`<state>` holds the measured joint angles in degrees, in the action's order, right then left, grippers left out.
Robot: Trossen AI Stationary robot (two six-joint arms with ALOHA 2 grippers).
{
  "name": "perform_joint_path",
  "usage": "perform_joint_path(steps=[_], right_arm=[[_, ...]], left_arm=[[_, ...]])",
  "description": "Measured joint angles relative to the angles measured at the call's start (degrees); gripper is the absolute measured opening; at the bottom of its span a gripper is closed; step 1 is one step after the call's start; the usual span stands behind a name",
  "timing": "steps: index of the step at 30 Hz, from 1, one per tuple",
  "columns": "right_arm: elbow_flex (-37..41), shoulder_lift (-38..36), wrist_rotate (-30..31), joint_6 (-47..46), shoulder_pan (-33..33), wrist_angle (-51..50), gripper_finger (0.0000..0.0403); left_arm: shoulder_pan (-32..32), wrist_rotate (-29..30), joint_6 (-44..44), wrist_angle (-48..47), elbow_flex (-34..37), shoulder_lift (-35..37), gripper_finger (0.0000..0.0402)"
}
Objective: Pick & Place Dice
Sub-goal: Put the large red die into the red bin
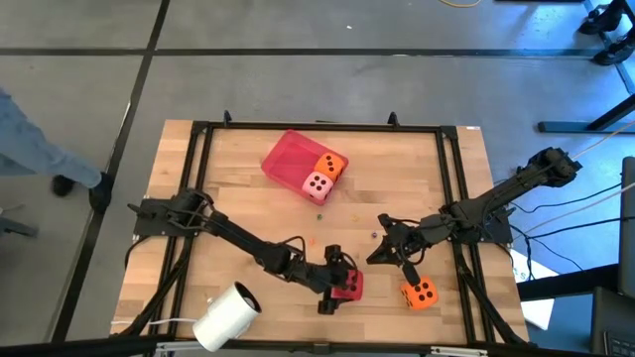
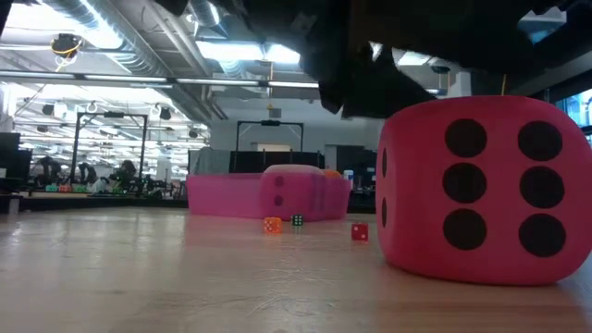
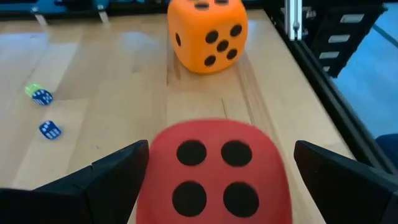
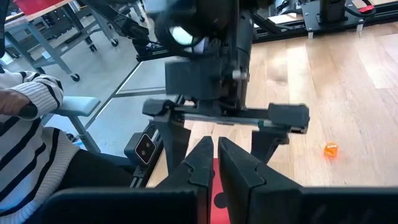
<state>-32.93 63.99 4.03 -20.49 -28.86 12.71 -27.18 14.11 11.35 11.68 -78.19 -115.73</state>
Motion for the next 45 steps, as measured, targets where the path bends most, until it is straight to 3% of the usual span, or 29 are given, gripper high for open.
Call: perform_joint_path(steps=[45], right_arm=[[0.0,0.0,0.0,0.0,0.0,0.02,0.0027]], left_arm=[[0.39,-0.96,2.99,-2.58,-0.14,-3.2,0.0398]])
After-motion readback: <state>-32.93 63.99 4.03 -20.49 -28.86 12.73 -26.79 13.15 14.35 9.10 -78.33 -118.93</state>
